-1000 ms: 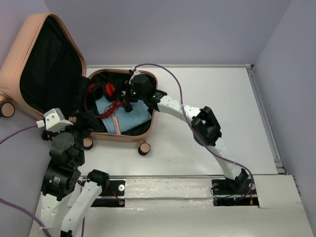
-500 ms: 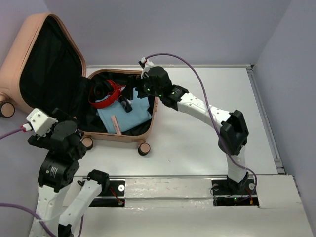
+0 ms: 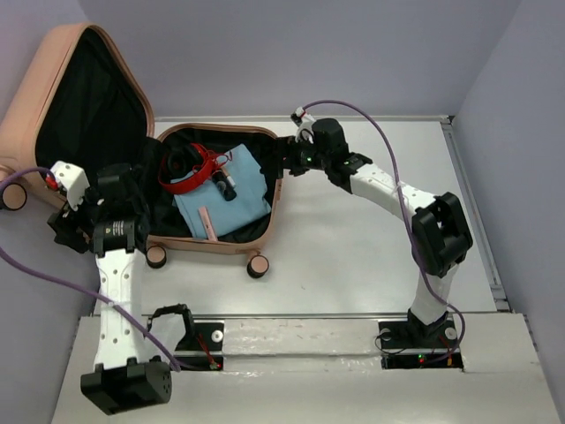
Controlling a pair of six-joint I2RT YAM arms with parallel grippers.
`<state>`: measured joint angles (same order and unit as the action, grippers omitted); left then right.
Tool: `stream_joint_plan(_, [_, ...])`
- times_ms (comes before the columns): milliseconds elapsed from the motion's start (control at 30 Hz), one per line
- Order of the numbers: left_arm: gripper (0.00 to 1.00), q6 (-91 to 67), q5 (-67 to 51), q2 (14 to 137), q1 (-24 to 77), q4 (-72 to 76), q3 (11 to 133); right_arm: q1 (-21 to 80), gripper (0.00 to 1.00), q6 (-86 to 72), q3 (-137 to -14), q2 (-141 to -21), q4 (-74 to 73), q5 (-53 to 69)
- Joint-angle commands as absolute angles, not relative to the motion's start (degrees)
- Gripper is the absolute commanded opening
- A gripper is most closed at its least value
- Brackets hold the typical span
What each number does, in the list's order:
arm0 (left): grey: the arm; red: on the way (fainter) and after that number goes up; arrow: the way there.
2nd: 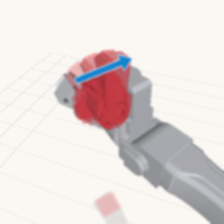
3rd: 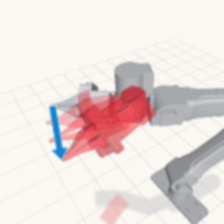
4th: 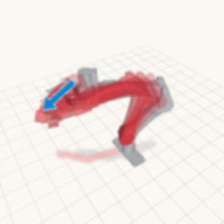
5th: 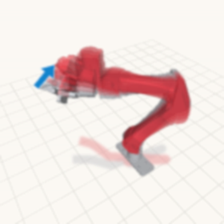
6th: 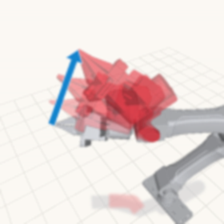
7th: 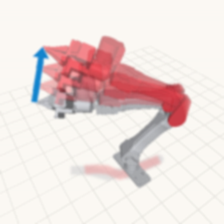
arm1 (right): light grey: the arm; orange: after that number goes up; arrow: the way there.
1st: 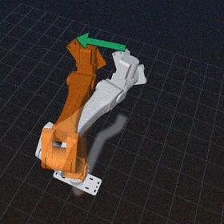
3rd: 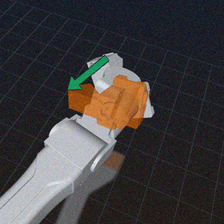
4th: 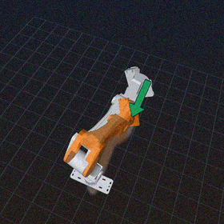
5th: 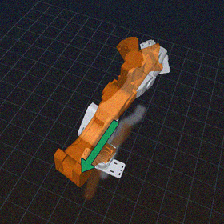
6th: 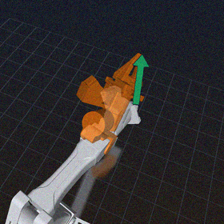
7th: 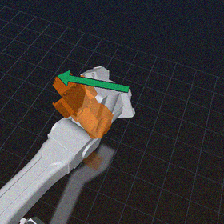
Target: Pack the luggage
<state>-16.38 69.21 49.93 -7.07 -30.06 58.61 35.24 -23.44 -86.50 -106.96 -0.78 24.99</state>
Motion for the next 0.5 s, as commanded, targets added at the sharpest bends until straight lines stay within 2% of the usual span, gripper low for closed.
stream_joint_plan(0, [0.83, -13.1, 67.0, 54.2, -13.5, -21.5, 62.1, 35.3, 0.94, -23.5, -86.9, -105.0, 4.1, 29.7])
stream_joint_plan(100, [0.81, -11.6, 66.8, 57.4, -16.0, -19.3, 63.1, 34.0, 0.95, -25.8, -86.7, -107.5, 4.4, 27.4])
stream_joint_plan(200, [0.75, -9.8, 68.3, 59.9, -16.2, -18.1, 63.9, 32.6, 0.94, -27.2, -86.0, -109.9, 5.2, 24.6])
stream_joint_plan(300, [0.59, -6.9, 68.6, 60.2, -16.3, -14.2, 63.7, 32.6, 0.92, -28.2, -87.3, -113.2, 5.0, 24.4])
stream_joint_plan(333, [0.51, -6.4, 68.3, 60.3, -16.3, -13.6, 63.8, 32.6, 0.92, -28.6, -87.6, -114.1, 5.1, 24.5])
stream_joint_plan(400, [0.47, -5.4, 68.0, 61.3, -16.3, -12.7, 64.0, 32.6, 0.91, -28.7, -88.4, -115.8, 5.1, 24.5])
stream_joint_plan(467, [0.37, -5.3, 67.6, 62.4, -16.3, -12.4, 64.2, 32.6, 0.91, -29.3, -89.6, -118.5, 5.0, 24.4])
